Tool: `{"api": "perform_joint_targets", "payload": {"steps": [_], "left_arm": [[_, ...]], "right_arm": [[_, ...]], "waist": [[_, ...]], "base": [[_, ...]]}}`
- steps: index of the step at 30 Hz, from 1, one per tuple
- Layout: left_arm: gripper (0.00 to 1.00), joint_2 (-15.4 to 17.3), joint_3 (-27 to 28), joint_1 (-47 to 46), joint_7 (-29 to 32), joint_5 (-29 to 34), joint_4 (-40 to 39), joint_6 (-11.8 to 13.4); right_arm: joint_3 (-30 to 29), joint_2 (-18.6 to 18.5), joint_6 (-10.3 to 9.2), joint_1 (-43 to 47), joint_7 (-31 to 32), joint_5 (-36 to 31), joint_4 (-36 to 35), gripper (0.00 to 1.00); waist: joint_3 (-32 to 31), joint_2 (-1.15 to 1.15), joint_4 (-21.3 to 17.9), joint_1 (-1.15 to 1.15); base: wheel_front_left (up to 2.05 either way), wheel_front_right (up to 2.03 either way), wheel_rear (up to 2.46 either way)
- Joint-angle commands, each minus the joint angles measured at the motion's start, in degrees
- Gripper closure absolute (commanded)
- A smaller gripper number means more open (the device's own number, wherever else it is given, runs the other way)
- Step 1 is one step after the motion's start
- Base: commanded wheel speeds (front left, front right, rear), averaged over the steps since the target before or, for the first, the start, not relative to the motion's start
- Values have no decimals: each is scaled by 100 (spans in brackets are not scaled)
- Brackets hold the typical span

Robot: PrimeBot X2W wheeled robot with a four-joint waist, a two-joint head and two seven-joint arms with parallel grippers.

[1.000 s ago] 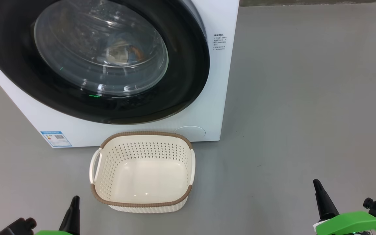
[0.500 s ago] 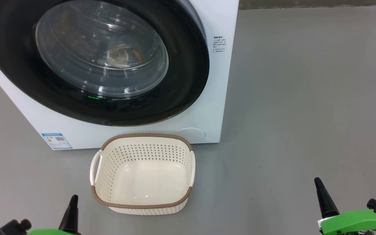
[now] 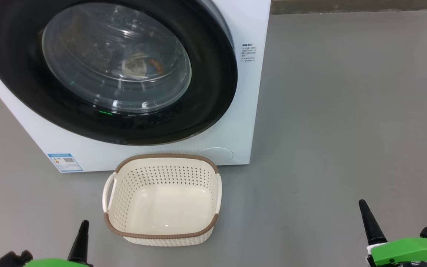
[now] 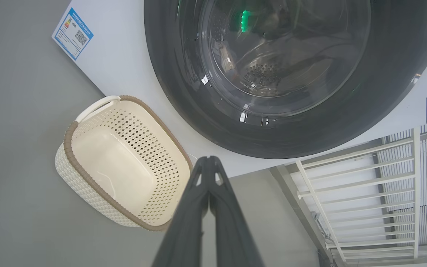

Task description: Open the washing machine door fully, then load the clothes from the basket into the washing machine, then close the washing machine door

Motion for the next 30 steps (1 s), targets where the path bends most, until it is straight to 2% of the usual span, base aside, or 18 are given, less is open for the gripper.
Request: {"api": "perform_joint_targets", "payload": {"steps": [1, 30], "left_arm": [[100, 67, 185, -276, 37, -171, -168, -8], [100, -80, 507, -369, 515, -1746, -231, -10]], "right_arm": [[46, -15, 6, -203, 50, 139, -189, 100], [-124, 100, 8, -247, 525, 1634, -395, 100]], "waist": [[-6, 0, 0, 0], [-119, 0, -6, -1]], "base": [[0, 0, 0], [0, 0, 0]]}}
